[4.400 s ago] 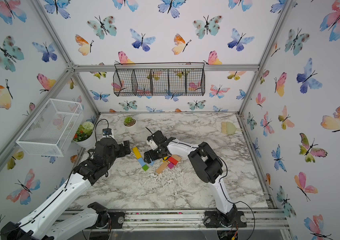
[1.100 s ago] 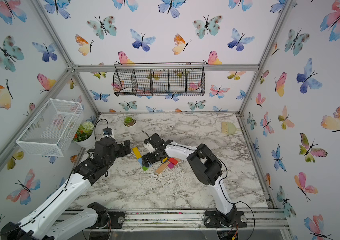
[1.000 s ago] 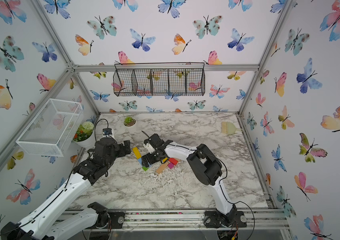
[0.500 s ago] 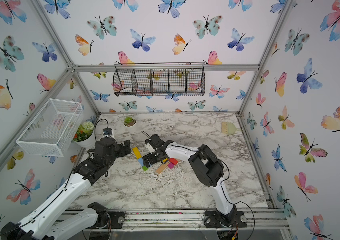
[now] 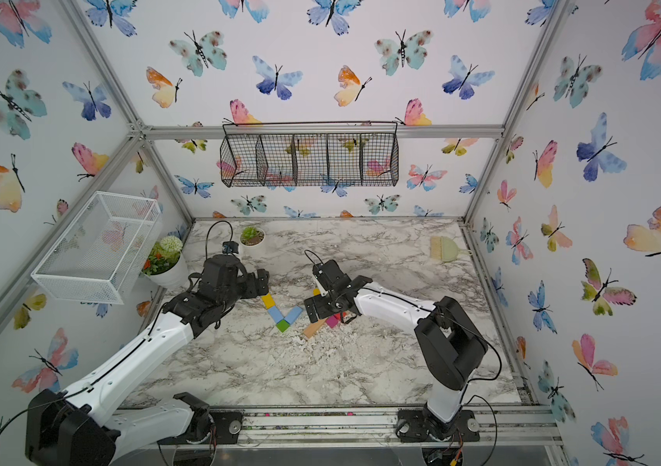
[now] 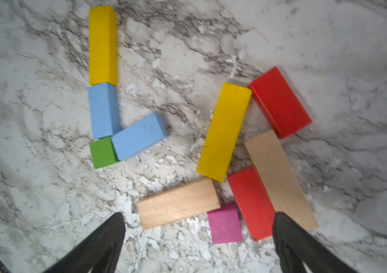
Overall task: Assemble the letter v with building blocks
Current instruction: Assemble the building block at the center of the board, then pick up the building block from the center of the board.
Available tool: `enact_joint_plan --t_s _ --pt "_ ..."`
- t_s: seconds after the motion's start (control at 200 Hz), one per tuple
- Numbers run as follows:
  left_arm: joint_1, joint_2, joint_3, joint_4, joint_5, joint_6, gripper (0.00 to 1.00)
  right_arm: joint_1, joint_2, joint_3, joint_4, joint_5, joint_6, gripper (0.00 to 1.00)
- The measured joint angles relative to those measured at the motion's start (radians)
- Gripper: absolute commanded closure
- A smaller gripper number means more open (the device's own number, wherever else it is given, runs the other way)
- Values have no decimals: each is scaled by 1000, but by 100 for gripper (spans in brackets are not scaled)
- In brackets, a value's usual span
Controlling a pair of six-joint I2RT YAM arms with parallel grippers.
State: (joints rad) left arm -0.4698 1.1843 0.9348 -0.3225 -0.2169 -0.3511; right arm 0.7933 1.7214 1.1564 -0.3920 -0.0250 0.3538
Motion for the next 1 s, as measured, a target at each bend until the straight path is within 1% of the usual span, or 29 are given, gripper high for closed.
enact_joint_plan --t_s 0.21,0.27,0.42,0.636,1.001 --pt "-76 213 147 -13 48 8 0 -137 -125 -172 14 -6 53 1" --pt "-98 280 192 -29 60 8 1 -178 -169 -212 28 -13 67 1" --pt "-160 433 292 -72 62 7 3 -255 -237 -261 52 -31 91 1" --pt "-225 557 355 -111 67 -7 7 -276 -241 -278 68 -55 98 1" --pt "-232 693 412 -151 91 -16 14 -289 -241 -300 88 -78 98 1"
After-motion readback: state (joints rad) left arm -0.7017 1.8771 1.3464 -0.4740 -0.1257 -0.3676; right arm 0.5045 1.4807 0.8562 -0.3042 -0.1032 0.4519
